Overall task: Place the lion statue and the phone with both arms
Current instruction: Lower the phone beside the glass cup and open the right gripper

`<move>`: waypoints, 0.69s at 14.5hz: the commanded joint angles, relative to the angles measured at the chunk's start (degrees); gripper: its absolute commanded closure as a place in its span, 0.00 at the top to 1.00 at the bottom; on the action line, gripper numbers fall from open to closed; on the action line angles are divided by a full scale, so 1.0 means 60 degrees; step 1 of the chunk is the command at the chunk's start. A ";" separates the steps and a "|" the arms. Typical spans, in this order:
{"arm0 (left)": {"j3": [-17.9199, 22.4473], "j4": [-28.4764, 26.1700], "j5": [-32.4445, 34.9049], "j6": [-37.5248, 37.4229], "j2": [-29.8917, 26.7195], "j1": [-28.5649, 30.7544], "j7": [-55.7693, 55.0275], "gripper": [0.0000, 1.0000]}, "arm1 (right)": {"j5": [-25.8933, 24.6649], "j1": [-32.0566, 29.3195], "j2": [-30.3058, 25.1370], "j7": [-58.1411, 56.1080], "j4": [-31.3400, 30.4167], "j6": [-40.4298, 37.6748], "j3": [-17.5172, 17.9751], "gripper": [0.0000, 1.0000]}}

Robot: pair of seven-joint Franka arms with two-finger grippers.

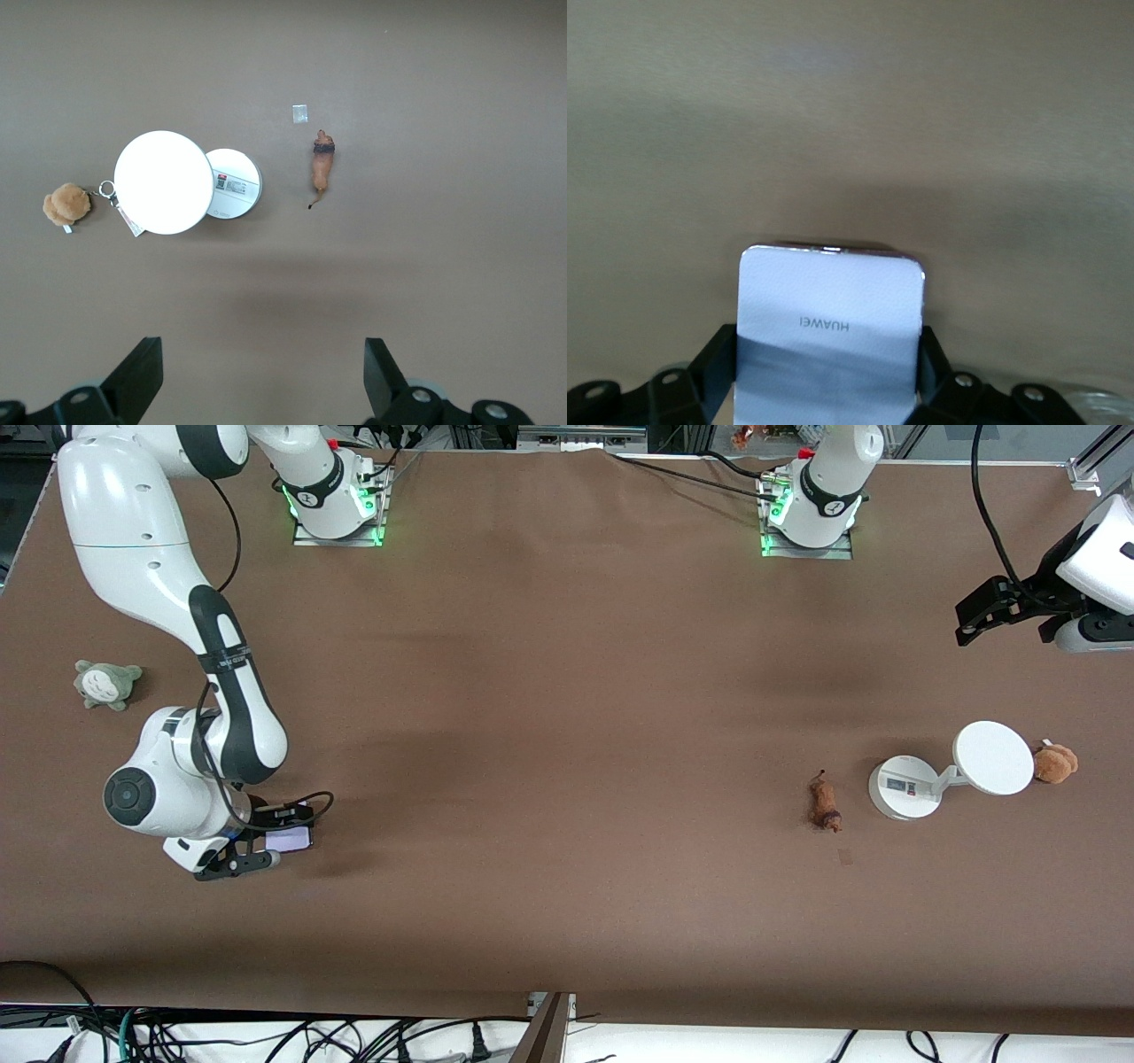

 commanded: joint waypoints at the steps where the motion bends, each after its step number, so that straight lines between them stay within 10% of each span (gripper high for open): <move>1: 0.0421 -0.0254 0.0107 0.0140 -0.0254 -0.0433 -0.0328 1.00 | 0.0082 -0.0098 0.0016 -0.0181 -0.0020 0.0116 0.0105 0.70; 2: 0.0627 -0.0254 0.0107 0.0140 -0.0254 -0.0609 -0.0313 1.00 | 0.0126 -0.0141 0.0031 -0.0225 -0.0006 0.0130 0.0105 0.99; 10: 0.0878 -0.0034 -0.0260 -0.0065 0.0024 -0.0333 -0.0328 1.00 | 0.0053 -0.0156 -0.0612 -0.0153 0.0126 -0.0993 0.0003 0.99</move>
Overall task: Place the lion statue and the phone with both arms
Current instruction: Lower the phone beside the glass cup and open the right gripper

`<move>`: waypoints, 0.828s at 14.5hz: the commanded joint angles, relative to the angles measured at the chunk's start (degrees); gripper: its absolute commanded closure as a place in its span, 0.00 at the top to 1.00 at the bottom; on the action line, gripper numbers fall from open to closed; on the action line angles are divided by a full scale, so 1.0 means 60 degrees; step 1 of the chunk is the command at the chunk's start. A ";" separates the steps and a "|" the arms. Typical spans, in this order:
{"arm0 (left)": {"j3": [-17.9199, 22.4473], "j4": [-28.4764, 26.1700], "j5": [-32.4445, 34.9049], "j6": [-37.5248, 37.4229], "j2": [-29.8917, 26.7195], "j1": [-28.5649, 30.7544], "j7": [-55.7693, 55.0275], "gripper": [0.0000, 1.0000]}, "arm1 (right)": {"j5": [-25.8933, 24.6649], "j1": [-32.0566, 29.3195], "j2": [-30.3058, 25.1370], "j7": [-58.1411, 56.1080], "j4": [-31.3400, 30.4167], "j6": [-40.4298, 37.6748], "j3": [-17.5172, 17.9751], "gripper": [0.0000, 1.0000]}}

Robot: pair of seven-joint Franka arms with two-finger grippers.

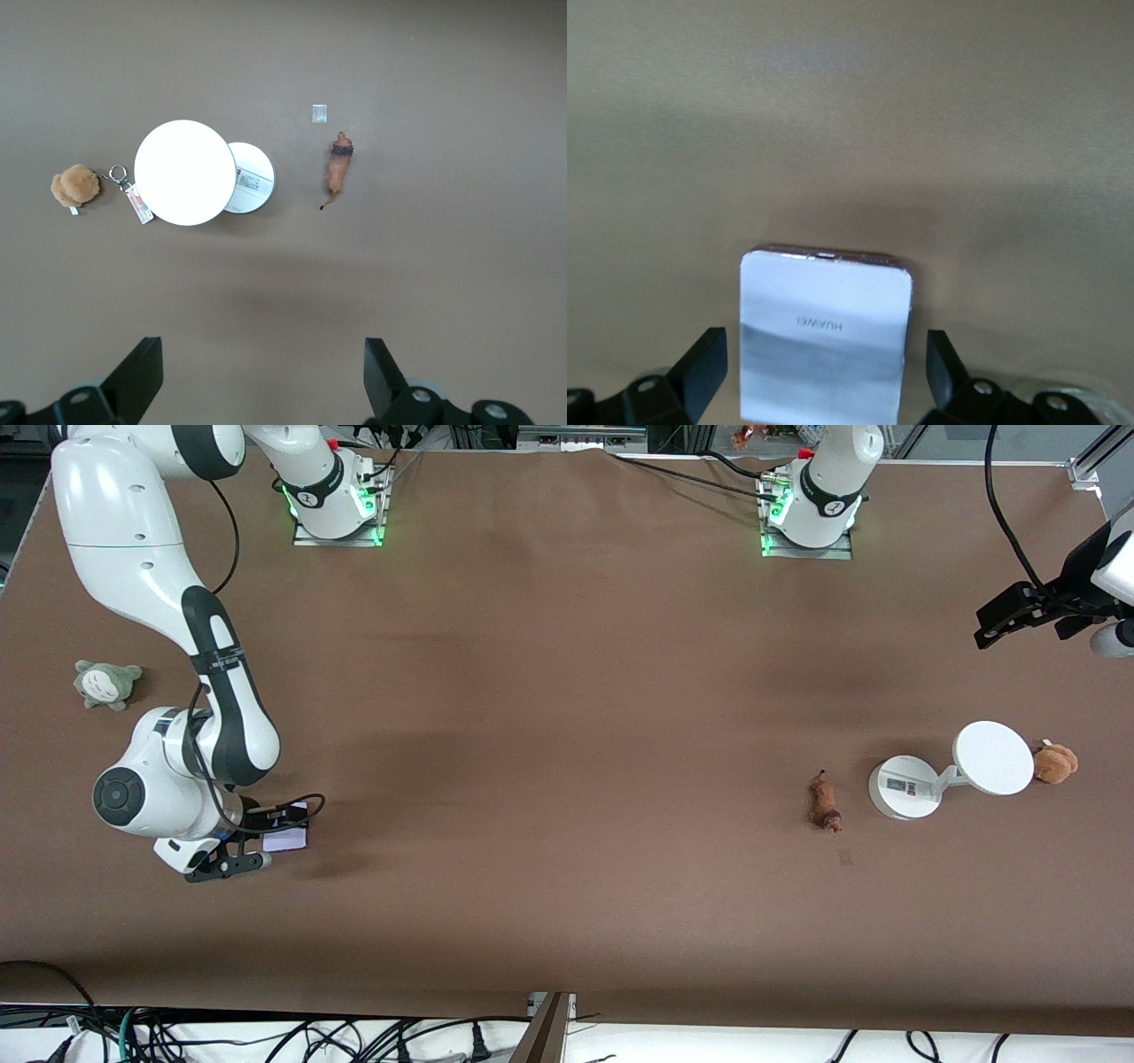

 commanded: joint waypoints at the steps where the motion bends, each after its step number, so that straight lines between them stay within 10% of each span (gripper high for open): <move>1: 0.0013 0.0004 -0.0158 -0.0020 0.0026 0.0076 -0.0078 1.00 | 0.0038 -0.0084 -0.0745 -0.0099 -0.0006 -0.1045 -0.0055 0.99; 12: -0.0060 0.0281 -0.0055 0.0889 0.0640 0.0164 -0.0093 1.00 | -0.0782 -0.0040 -0.5094 0.0282 0.0009 -0.6391 -0.0114 0.99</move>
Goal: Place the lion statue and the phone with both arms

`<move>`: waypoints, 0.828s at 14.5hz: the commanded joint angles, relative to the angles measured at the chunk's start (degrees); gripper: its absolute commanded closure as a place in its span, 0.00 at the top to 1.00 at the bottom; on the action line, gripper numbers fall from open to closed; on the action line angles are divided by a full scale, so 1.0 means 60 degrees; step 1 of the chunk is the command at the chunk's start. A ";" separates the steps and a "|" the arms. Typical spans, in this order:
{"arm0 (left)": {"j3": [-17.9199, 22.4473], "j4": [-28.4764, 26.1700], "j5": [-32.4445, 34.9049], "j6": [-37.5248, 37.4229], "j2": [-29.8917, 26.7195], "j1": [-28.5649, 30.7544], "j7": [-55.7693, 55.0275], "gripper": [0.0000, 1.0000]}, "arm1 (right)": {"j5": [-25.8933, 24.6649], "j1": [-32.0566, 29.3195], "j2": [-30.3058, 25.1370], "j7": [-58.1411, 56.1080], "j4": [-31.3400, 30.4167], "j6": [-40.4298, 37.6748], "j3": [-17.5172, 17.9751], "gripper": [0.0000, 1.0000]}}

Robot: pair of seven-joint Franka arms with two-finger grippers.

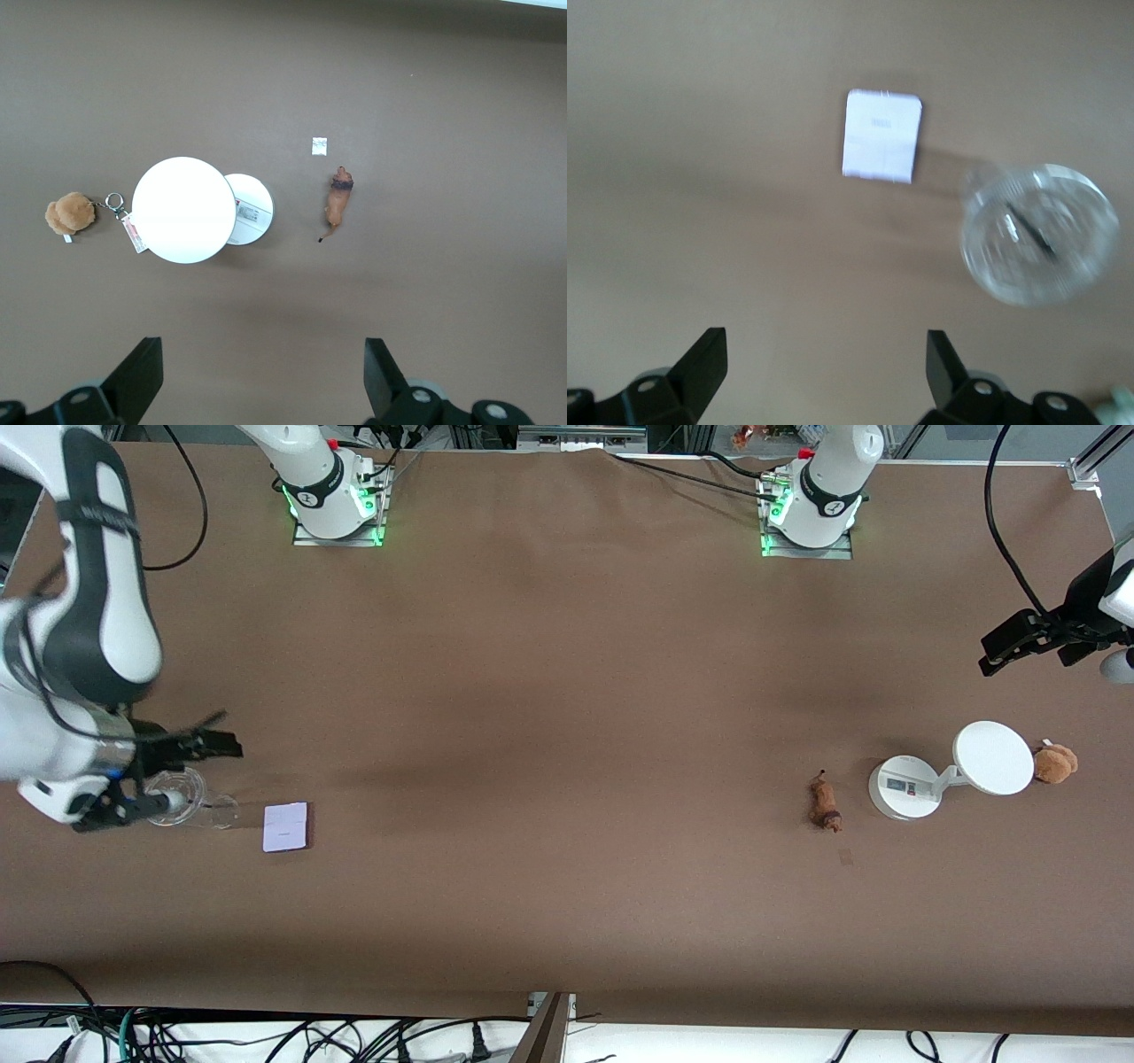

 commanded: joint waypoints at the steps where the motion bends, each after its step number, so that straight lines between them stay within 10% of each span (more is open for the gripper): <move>1: -0.0094 0.0367 -0.0026 -0.0007 0.0306 0.0040 -0.0063 1.00 | -0.0302 -0.0024 -0.1455 0.0174 -0.0334 -0.0970 0.0036 0.99; 12: -0.0007 0.0690 -0.0040 0.0037 0.0585 0.0113 -0.0048 1.00 | -0.0830 0.0006 -0.2792 0.0994 -0.0348 -0.3405 0.0402 0.99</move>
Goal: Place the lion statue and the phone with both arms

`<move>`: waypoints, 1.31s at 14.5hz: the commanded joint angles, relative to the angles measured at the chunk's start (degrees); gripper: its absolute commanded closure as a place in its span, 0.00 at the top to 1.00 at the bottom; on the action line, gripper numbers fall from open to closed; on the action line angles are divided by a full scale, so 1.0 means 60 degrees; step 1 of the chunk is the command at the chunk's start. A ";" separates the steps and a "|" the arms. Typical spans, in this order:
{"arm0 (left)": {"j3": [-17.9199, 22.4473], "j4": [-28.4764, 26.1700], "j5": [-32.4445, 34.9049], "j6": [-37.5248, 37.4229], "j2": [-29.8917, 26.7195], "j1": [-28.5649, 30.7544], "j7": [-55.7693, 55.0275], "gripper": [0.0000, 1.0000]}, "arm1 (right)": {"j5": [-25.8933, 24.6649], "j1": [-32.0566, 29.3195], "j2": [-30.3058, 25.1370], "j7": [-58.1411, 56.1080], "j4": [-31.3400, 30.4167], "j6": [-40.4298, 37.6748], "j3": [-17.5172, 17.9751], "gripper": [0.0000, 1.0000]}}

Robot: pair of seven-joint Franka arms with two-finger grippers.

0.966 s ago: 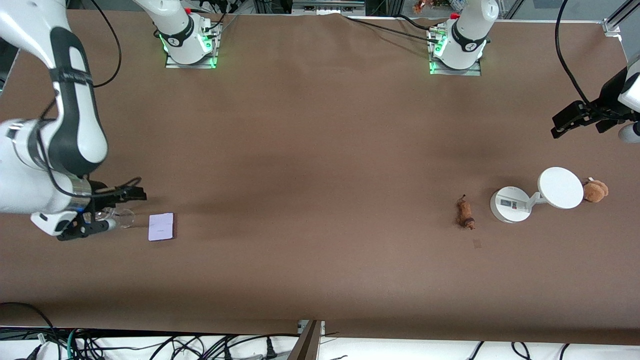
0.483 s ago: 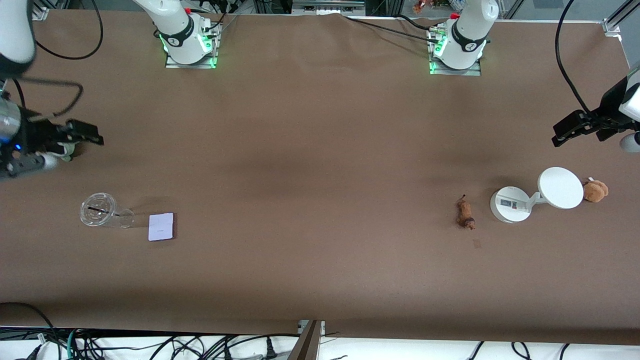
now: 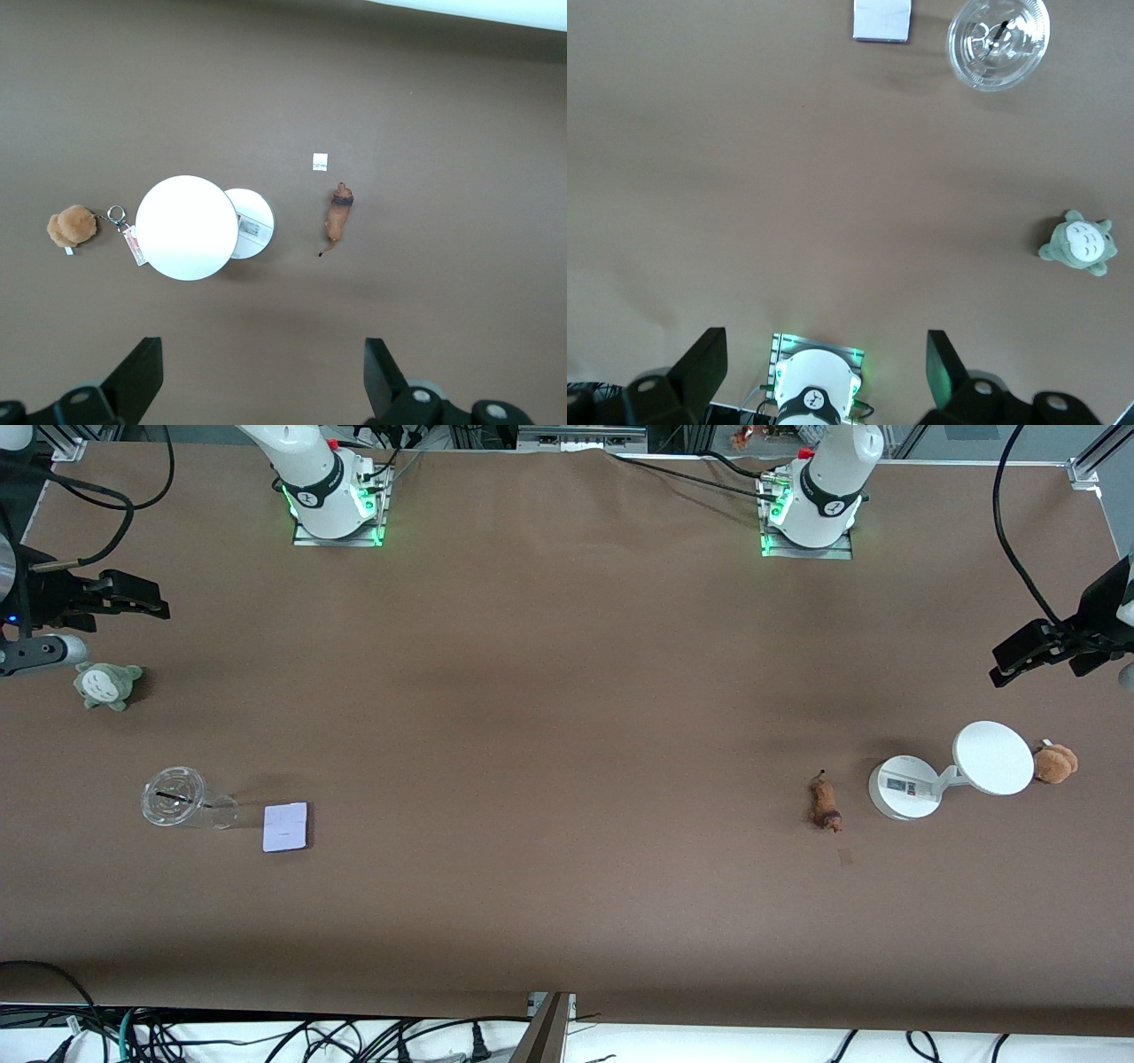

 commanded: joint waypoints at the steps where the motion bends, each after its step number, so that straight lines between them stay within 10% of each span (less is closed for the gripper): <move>1: -0.0015 0.0268 -0.0013 -0.0049 0.0231 0.0058 -0.0047 1.00 | -0.0201 0.0006 -0.0263 0.0191 -0.0233 -0.0283 0.0110 0.99; 11: -0.0146 0.0268 0.0017 -0.0093 0.0216 0.0043 -0.0062 1.00 | -0.0376 -0.0096 -0.2311 0.0308 -0.3056 0.1500 0.0125 1.00; 19: -0.0117 0.0268 0.0017 -0.0079 0.0216 0.0043 -0.0047 1.00 | -0.0670 -0.0067 -0.2694 0.0308 -0.2987 0.1781 0.0051 1.00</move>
